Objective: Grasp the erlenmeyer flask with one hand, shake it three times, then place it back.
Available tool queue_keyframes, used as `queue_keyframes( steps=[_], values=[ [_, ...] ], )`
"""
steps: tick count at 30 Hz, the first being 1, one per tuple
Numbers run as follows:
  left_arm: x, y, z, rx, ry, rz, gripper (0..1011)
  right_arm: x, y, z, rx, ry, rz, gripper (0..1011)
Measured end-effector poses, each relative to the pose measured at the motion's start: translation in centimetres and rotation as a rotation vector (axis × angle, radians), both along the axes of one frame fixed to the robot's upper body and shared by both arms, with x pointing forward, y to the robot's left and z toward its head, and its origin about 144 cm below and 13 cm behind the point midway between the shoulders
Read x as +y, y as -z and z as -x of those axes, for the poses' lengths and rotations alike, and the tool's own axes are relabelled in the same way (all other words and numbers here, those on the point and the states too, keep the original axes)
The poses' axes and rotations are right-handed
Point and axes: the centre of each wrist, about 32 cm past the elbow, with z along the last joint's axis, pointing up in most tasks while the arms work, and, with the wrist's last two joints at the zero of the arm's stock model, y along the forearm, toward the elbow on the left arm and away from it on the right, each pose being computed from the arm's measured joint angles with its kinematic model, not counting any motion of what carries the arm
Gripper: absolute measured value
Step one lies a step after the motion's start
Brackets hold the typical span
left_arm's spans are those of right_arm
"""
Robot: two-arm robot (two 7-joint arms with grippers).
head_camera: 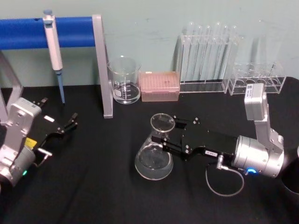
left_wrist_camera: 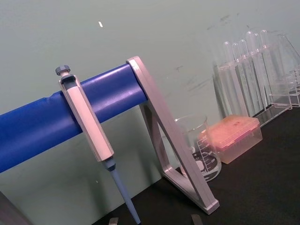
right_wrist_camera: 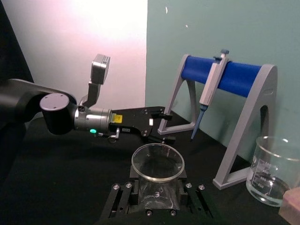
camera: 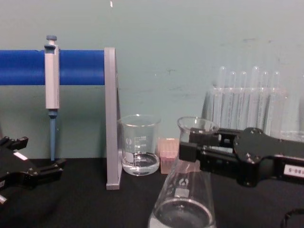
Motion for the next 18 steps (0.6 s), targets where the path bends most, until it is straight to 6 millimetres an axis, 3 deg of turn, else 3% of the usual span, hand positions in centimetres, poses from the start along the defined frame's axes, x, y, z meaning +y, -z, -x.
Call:
queue_keyframes(
  steps=[18],
  values=[
    [0.0,0.0,0.0,0.0,0.0,0.0,1001,-0.2,2.1,-0.3,0.047,-0.024,0.02,448]
  ],
)
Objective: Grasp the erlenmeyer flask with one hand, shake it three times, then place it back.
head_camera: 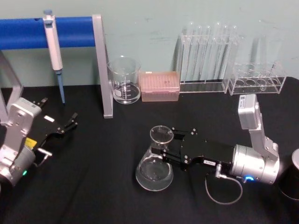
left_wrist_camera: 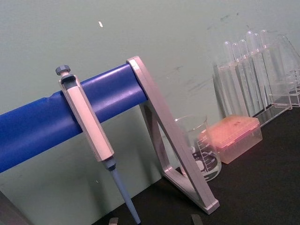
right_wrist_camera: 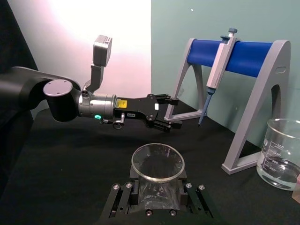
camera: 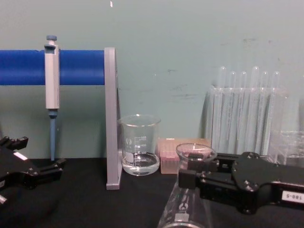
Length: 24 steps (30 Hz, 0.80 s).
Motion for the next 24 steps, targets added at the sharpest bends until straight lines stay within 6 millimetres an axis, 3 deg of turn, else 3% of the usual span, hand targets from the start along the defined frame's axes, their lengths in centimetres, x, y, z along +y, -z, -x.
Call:
queue_keyframes(
  steps=[24],
  values=[
    [0.0,0.0,0.0,0.0,0.0,0.0,1001,0.35,0.87,-0.56,0.006,-0.023,0.029,448]
  ],
)
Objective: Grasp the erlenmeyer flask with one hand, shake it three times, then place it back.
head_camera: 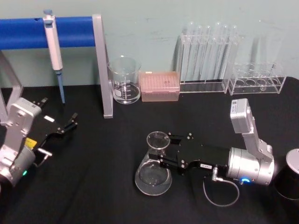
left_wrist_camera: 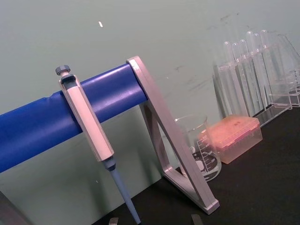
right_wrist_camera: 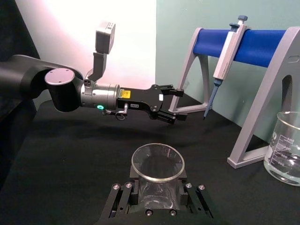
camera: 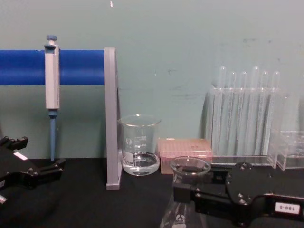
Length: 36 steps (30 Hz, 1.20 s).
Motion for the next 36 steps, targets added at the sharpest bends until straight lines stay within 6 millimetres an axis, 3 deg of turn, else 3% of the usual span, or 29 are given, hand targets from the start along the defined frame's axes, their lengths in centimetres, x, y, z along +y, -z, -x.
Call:
queue_keyframes(
  steps=[36],
  values=[
    [0.0,0.0,0.0,0.0,0.0,0.0,1001,-0.03,0.9,-0.75,0.038,-0.003,0.011,448]
  ],
)
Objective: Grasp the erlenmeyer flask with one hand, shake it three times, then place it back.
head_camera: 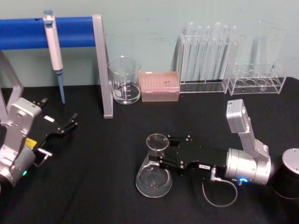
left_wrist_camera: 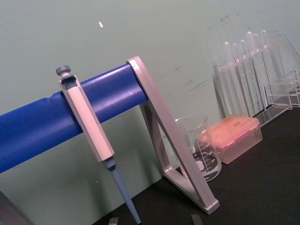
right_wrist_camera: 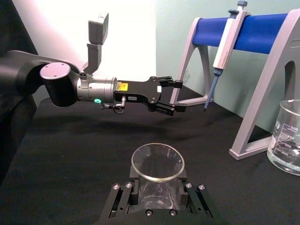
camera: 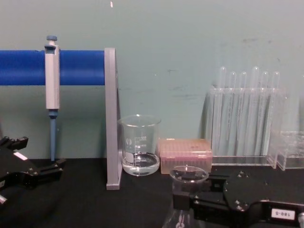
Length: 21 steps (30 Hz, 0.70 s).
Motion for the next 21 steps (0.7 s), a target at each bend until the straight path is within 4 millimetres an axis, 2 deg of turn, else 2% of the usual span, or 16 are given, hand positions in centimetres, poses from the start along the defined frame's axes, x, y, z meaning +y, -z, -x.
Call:
queue_keyframes(
  steps=[21],
  values=[
    [0.0,0.0,0.0,0.0,0.0,0.0,1001,-0.05,0.01,-0.01,0.005,0.006,0.004,448]
  ],
)
